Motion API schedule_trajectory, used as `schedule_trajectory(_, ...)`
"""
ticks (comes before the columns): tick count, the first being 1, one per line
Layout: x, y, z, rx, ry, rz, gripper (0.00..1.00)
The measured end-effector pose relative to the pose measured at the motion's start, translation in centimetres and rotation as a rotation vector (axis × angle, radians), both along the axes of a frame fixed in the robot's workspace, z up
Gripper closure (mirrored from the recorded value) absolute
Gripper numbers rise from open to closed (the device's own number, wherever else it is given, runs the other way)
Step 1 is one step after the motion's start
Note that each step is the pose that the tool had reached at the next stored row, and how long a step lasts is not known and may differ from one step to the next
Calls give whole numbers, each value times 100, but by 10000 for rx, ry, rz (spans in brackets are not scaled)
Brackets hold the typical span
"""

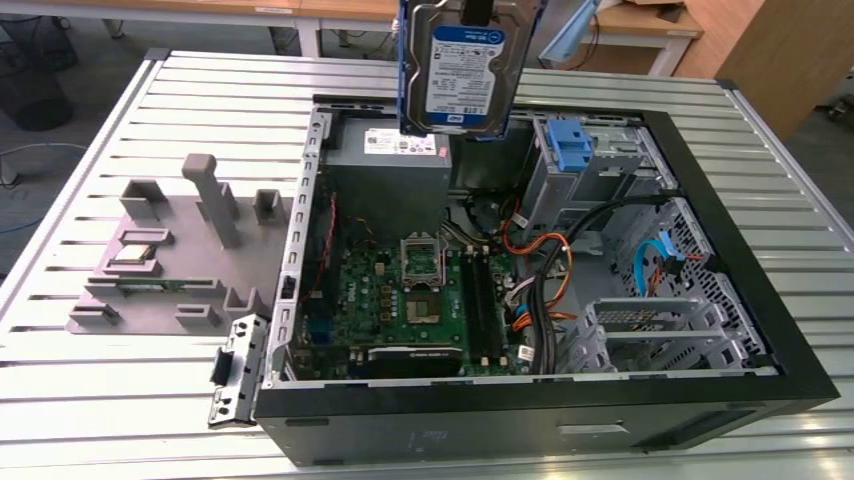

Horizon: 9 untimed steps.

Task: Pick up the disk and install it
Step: 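Pick up the disk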

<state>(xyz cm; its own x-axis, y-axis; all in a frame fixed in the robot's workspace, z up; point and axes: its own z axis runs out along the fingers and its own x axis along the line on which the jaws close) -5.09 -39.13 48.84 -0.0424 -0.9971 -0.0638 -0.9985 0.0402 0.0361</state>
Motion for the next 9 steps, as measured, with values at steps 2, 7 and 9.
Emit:
schedule_trajectory(2, 1, -6, 0, -1, 0, 0, 65)
schedule_trajectory(7, 3, -22, 0, -2, 1, 1, 65)
schedule_trajectory(9, 3, -31, -1, 0, 0, 1, 65)
